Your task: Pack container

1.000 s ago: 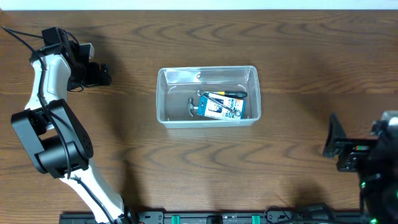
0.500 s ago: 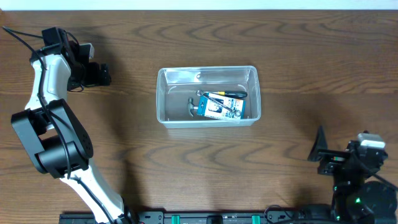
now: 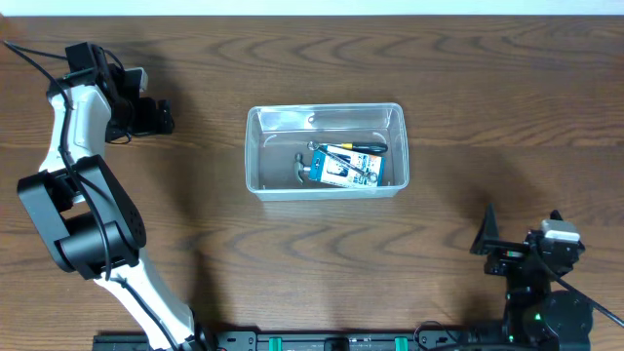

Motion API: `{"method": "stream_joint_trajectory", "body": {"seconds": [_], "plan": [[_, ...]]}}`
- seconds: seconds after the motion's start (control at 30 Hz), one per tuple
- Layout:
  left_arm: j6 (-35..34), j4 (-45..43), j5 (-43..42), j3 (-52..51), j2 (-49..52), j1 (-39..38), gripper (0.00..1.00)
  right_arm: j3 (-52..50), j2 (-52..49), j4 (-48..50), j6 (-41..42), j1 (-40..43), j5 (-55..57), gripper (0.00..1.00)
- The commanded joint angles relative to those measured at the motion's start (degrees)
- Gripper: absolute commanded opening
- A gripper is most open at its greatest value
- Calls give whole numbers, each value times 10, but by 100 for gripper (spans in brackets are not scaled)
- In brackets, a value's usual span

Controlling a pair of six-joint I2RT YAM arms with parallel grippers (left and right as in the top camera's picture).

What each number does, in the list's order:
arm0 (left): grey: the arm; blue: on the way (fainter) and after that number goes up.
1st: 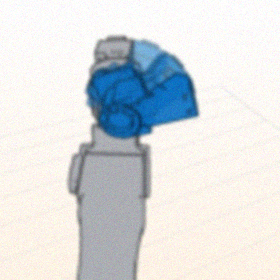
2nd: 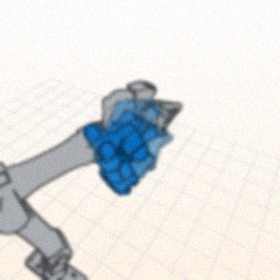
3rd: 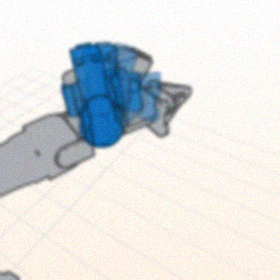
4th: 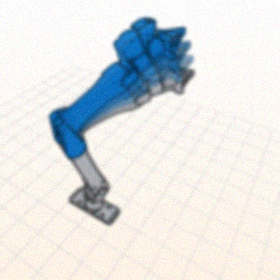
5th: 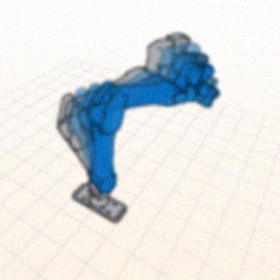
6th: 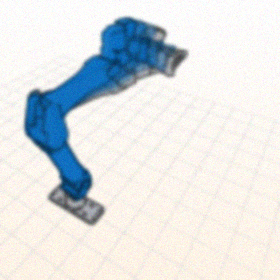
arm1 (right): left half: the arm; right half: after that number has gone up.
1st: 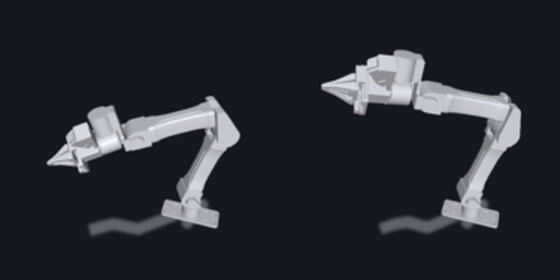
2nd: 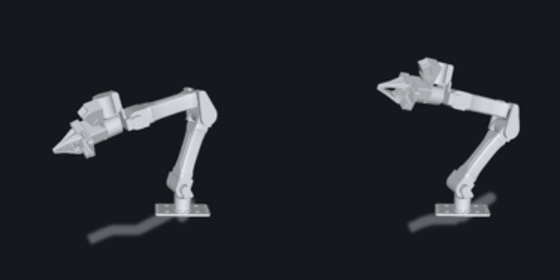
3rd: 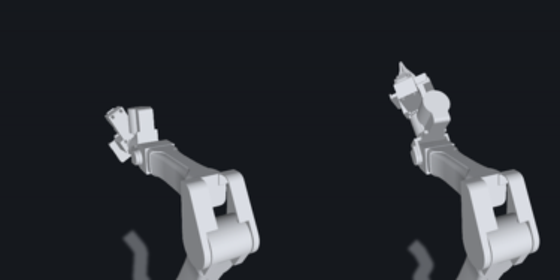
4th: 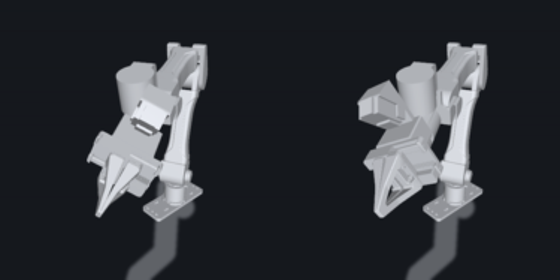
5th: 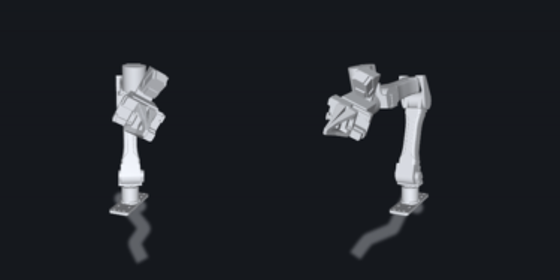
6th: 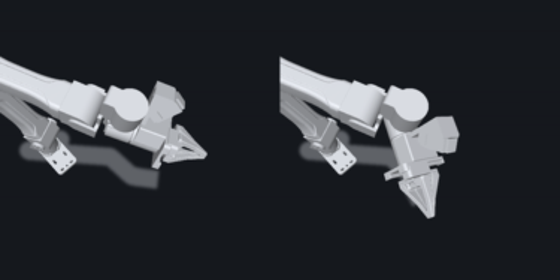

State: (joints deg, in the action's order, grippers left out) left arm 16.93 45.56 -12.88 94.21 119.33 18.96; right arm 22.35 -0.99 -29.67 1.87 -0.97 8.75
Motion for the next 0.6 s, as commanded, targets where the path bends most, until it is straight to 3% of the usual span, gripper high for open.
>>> {"method": "stream_joint_trajectory", "body": {"seconds": [0.0, 0.33, 0.57], "plan": [[3, 0, 5, -2, 3, 0, 98, -30, 7, 33, -7, 6, -4, 99], [3, 0, 5, -2, 3, 0, 98, -121, 7, 216, -7, 6, -29, 99], [3, 0, 5, -2, 3, 0, 98, -170, 7, 271, -7, 6, -41, 99]]}}
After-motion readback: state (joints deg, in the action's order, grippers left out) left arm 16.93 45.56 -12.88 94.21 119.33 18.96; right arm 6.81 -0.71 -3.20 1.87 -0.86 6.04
